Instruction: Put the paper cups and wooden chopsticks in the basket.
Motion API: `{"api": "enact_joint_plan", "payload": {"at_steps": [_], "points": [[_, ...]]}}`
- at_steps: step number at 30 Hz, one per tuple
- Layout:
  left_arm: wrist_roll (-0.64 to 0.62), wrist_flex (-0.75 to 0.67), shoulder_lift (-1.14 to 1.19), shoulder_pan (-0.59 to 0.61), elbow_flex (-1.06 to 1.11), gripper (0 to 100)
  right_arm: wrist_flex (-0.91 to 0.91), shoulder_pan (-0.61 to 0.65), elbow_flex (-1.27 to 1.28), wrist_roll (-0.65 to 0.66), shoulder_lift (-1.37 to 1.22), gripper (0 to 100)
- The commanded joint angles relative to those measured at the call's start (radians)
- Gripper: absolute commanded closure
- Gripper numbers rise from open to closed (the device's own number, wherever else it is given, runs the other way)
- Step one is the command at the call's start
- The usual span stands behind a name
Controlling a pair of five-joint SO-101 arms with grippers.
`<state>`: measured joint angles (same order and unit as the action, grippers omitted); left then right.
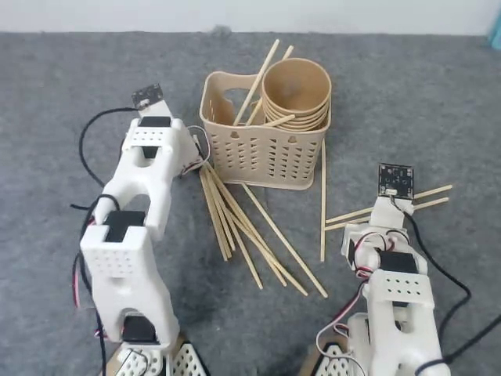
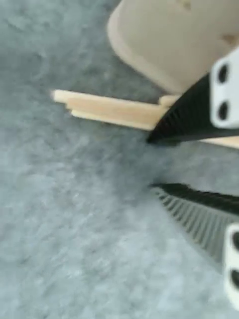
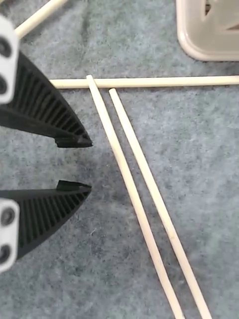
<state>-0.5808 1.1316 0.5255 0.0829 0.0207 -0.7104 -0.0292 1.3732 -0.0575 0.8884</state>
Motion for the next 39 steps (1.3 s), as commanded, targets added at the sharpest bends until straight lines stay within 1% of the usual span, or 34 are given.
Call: {"api": "enact_joint_plan", "payload": {"at_steps": [1,3,8,14,20,22,27,28,30,32,34,36,38,39], "points": [[-0.006,0.038,0.006,-0.011,-0.024,92,0.021,0.002,-0.012,0.014,0.005,87.9],[-0.003,0.041,-0.003,-0.014,-0.022,99,0.021,0.002,-0.012,0.014,0.005,87.9],[-0.003,0.069,-0.034,-0.015,-0.036,99,0.021,0.002,-0.014,0.014,0.005,87.8],[-0.003,0.098,-0.158,-0.017,-0.036,98,0.021,0.002,-0.014,0.014,0.005,87.7],[-0.003,0.101,-0.250,-0.046,-0.031,98,0.021,0.002,-0.014,0.014,0.005,87.8],[-0.003,0.095,-0.249,-0.052,-0.031,96,0.021,0.002,-0.014,0.014,0.005,87.9],[-0.006,0.038,-0.212,-0.061,0.027,80,0.021,0.002,-0.014,0.015,0.005,87.9],[-0.006,0.017,-0.201,-0.061,0.045,78,0.019,0.002,-0.014,0.015,0.005,87.9],[-0.008,-0.048,-0.175,-0.060,0.085,77,0.019,0.002,-0.014,0.015,0.005,87.9],[-0.008,-0.117,-0.144,-0.057,0.119,79,0.019,0.002,-0.014,0.015,0.005,87.9],[-0.008,-0.146,-0.118,-0.055,0.130,82,0.019,0.002,-0.014,0.015,0.005,88.0],[-0.008,-0.115,-0.112,-0.054,0.125,88,0.019,0.002,-0.014,0.015,0.005,88.0],[-0.006,-0.077,-0.112,-0.057,0.122,98,0.019,0.002,-0.014,0.015,0.005,88.0],[-0.005,-0.058,-0.117,-0.057,0.124,100,0.019,0.002,-0.014,0.015,0.005,88.0]]}}
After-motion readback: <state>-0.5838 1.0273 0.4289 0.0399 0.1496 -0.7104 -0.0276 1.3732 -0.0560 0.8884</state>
